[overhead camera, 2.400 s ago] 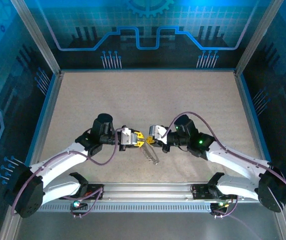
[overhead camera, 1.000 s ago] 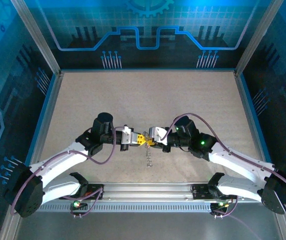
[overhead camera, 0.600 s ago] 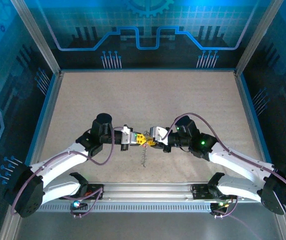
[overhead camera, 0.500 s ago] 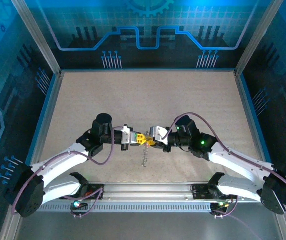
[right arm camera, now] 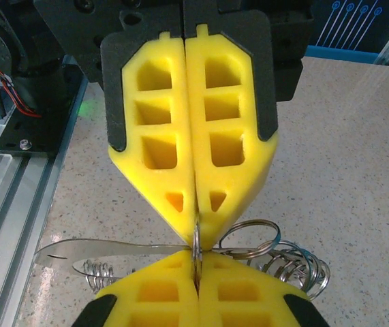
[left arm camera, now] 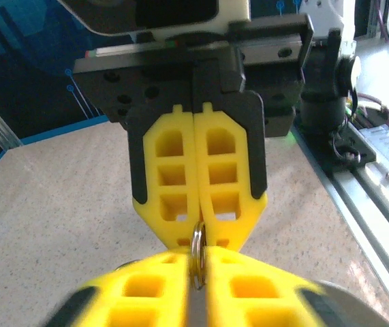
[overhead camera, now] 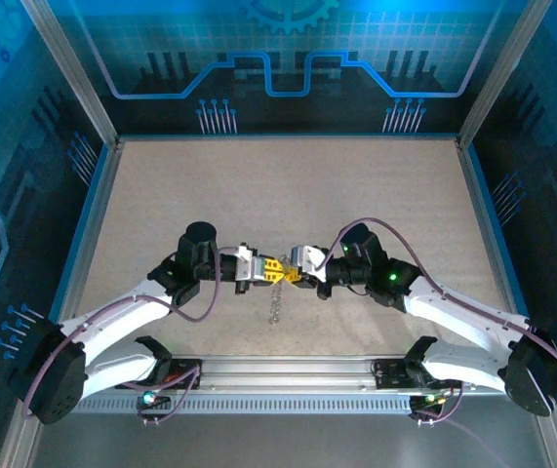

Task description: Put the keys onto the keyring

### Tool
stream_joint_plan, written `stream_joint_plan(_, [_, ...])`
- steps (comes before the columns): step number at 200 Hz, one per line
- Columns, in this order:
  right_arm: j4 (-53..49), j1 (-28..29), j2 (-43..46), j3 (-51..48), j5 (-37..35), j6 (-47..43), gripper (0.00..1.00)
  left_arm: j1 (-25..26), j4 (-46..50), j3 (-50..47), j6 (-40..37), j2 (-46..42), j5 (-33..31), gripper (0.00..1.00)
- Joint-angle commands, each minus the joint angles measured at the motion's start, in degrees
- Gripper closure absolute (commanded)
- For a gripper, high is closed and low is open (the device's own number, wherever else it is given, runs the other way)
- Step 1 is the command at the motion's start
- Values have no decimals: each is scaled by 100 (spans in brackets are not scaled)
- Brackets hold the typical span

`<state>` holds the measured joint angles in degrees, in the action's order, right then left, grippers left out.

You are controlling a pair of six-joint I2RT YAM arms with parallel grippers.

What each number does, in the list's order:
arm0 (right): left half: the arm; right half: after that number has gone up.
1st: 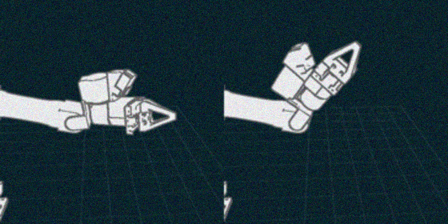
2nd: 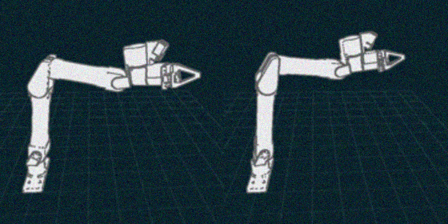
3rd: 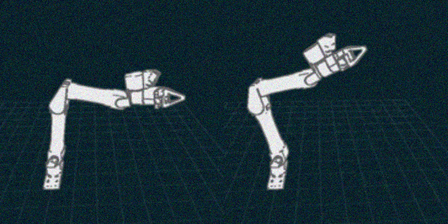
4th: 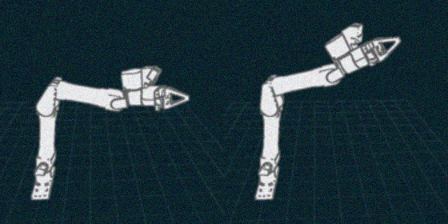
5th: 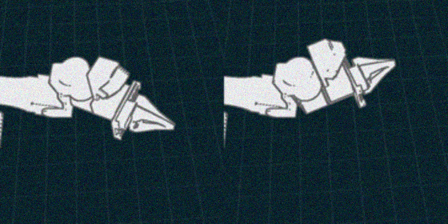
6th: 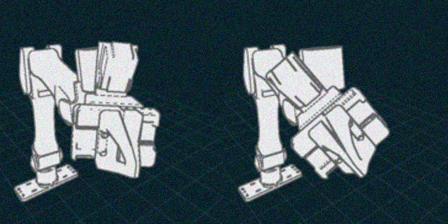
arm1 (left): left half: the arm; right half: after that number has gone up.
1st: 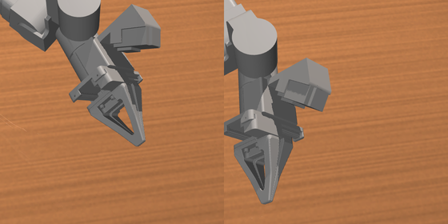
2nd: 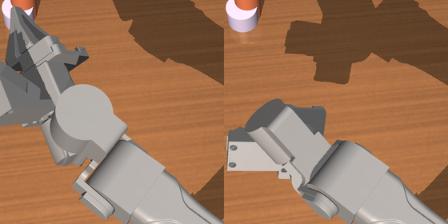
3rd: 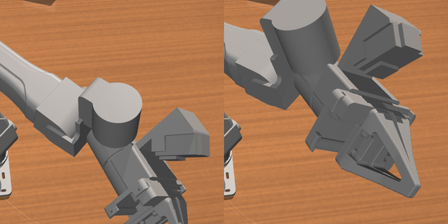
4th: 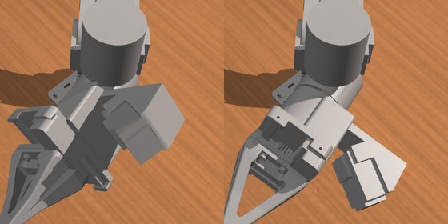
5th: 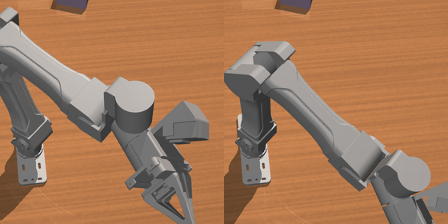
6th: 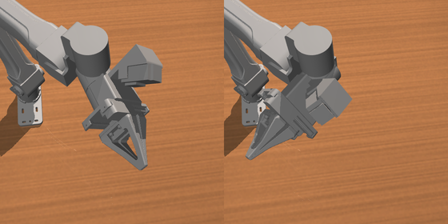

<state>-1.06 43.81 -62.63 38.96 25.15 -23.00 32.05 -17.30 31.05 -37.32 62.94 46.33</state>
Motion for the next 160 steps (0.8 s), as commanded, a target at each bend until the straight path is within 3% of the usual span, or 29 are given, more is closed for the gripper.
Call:
stream_joint_plan(1, [-456,25,59,269,-307,-197,100,27,883,314,-570,-51,-85,77])
stream_joint_plan(33, [-1196,350,-170,701,-1163,-443,100,35,1054,402,-630,51,-178,73])
stream_joint_plan(89, [-1313,534,-381,941,-1361,-346,100,43,1000,408,-513,155,-259,73])
stream_joint_plan(138, [-1298,609,-445,1035,-1331,-351,100,61,1077,468,-524,238,-325,87])
stream_joint_plan(160, [-1177,610,-417,992,-1283,-327,100,69,1176,499,-535,223,-499,88])
